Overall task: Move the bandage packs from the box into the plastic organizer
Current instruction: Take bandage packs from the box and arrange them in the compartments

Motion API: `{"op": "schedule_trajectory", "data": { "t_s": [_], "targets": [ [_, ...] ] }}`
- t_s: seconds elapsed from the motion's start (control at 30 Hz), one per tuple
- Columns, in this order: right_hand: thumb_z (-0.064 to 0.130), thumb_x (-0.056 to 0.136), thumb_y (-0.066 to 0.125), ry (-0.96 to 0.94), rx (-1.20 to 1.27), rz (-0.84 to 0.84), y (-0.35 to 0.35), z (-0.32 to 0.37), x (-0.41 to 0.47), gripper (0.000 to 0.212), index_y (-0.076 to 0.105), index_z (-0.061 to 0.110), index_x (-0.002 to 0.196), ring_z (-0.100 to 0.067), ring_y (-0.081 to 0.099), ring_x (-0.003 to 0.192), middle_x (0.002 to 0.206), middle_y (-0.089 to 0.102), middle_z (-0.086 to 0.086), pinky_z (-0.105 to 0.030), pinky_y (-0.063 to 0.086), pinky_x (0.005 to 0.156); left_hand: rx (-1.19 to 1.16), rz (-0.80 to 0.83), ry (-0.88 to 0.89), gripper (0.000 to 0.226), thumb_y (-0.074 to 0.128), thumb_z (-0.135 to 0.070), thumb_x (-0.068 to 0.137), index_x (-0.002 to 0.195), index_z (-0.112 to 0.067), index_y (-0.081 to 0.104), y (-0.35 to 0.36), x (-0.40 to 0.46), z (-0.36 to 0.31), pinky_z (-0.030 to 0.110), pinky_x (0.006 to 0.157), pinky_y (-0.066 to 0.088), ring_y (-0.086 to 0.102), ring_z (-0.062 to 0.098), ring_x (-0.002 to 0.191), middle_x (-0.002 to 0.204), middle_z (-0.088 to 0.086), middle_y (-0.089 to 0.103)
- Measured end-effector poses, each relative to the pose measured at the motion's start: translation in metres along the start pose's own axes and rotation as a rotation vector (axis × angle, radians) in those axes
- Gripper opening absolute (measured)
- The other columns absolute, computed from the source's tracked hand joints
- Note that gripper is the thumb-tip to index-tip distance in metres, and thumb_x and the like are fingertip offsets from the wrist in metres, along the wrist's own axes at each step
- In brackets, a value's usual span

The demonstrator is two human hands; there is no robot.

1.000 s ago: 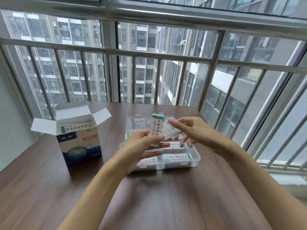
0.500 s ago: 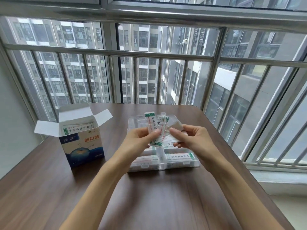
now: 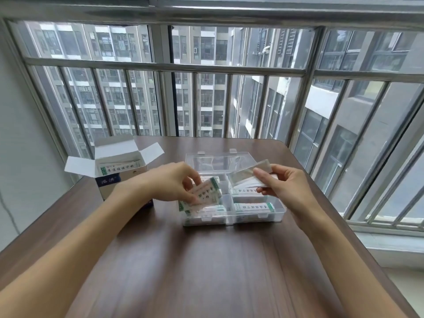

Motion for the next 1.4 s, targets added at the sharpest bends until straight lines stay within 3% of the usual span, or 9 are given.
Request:
{"op": "schedule_trajectory", "data": {
  "t_s": [0.23,0.43,0.67,0.8,0.97,1.07,1.17,1.23,1.4],
  "targets": [
    [0.014,0.084,0.069,-0.009,-0.03,-0.031,-0.006,-0.001,0.001,0.015,0.072,0.004,0.094,-0.007,0.06,0.051,0.078,0.07,-0.01,-0.014,0.052,0.055,0.095,0.081,0.035,0.028,0.075,-0.035,0.08,0.105,-0.03,0.066,0.012,0.011,-0.003,0.021,0.07,0.042,0.057,0.001,0.073,0.087,-0.015,0.065],
    [0.016,0.083,0.07,-0.009,-0.056,-0.037,-0.007,-0.002,0.003,0.016,0.072,0.005,0.095,-0.009,0.062,0.052,0.08,0.072,-0.01,-0.015,0.052,0.056,0.175,-0.042,0.064,0.023,0.066,-0.047,0.084,0.107,-0.044,0.064,0.009,-0.007,-0.001,0.026,0.087,0.048,0.061,-0.004,0.097,0.102,-0.02,0.068],
    [0.016,0.083,0.07,-0.002,-0.051,-0.027,-0.007,-0.004,0.002,0.015,0.072,0.007,0.094,-0.008,0.062,0.052,0.076,0.071,-0.006,-0.014,0.051,0.055,0.344,-0.117,0.099,0.022,0.051,-0.044,0.094,0.11,-0.053,0.063,0.013,-0.021,-0.009,0.024,0.083,0.043,0.054,0.003,0.106,0.111,-0.019,0.064],
    [0.017,0.083,0.07,0.007,-0.041,-0.023,-0.007,-0.005,0.003,0.017,0.072,0.006,0.096,-0.008,0.062,0.053,0.079,0.072,-0.007,-0.014,0.051,0.056,0.333,-0.137,0.155,0.025,0.055,-0.039,0.093,0.112,-0.052,0.062,0.014,-0.023,-0.005,0.018,0.078,0.036,0.045,-0.004,0.105,0.11,-0.026,0.058],
    [0.022,0.077,0.071,0.084,0.129,0.056,-0.002,-0.004,0.0,0.023,0.072,0.01,0.097,-0.012,0.066,0.072,0.093,0.074,-0.008,-0.015,0.055,0.065,0.259,-0.258,0.119,0.022,0.064,-0.044,0.086,0.108,-0.045,0.065,0.006,-0.027,-0.003,0.019,0.077,0.044,0.056,-0.005,0.092,0.095,-0.026,0.066],
    [0.027,0.069,0.071,0.04,0.195,0.12,0.007,0.004,-0.005,0.033,0.072,0.01,0.097,-0.012,0.066,0.077,0.091,0.074,-0.006,-0.015,0.054,0.066,-0.161,-0.537,0.065,0.036,0.047,-0.057,0.089,0.087,-0.031,0.073,-0.014,-0.033,-0.012,0.026,0.068,0.047,0.061,-0.002,0.072,0.078,-0.014,0.07],
    [0.028,0.07,0.071,-0.143,0.12,0.139,0.015,0.018,-0.013,0.027,0.075,0.011,0.091,-0.014,0.065,0.073,0.084,0.074,-0.008,-0.019,0.052,0.062,-0.82,-0.094,-0.201,0.066,0.021,-0.064,0.093,0.092,-0.016,0.066,0.009,-0.02,-0.024,0.018,0.046,0.037,0.057,0.004,0.054,0.079,0.002,0.074],
    [0.023,0.074,0.07,-0.277,0.037,0.173,0.021,0.027,-0.019,0.022,0.075,0.008,0.089,-0.01,0.062,0.065,0.074,0.072,-0.004,-0.018,0.048,0.057,-1.05,0.133,-0.238,0.065,0.024,-0.064,0.093,0.1,-0.011,0.061,0.022,-0.019,-0.035,0.014,0.038,0.036,0.058,0.004,0.052,0.081,0.006,0.074],
    [0.014,0.073,0.073,-0.468,-0.12,0.211,0.022,0.031,-0.022,0.016,0.076,0.008,0.088,-0.013,0.064,0.071,0.077,0.071,-0.003,-0.024,0.051,0.064,-1.033,0.219,-0.221,0.044,0.042,-0.054,0.092,0.109,-0.018,0.061,0.026,-0.022,-0.038,0.012,0.04,0.046,0.069,0.004,0.065,0.098,0.005,0.075]
  ]
}}
Point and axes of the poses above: each hand's wrist, its own x-axis towards the middle knuckle, its own y-axis out of the palm, z = x × y, the point moved 6 cm from there along x, towards the middle knuckle
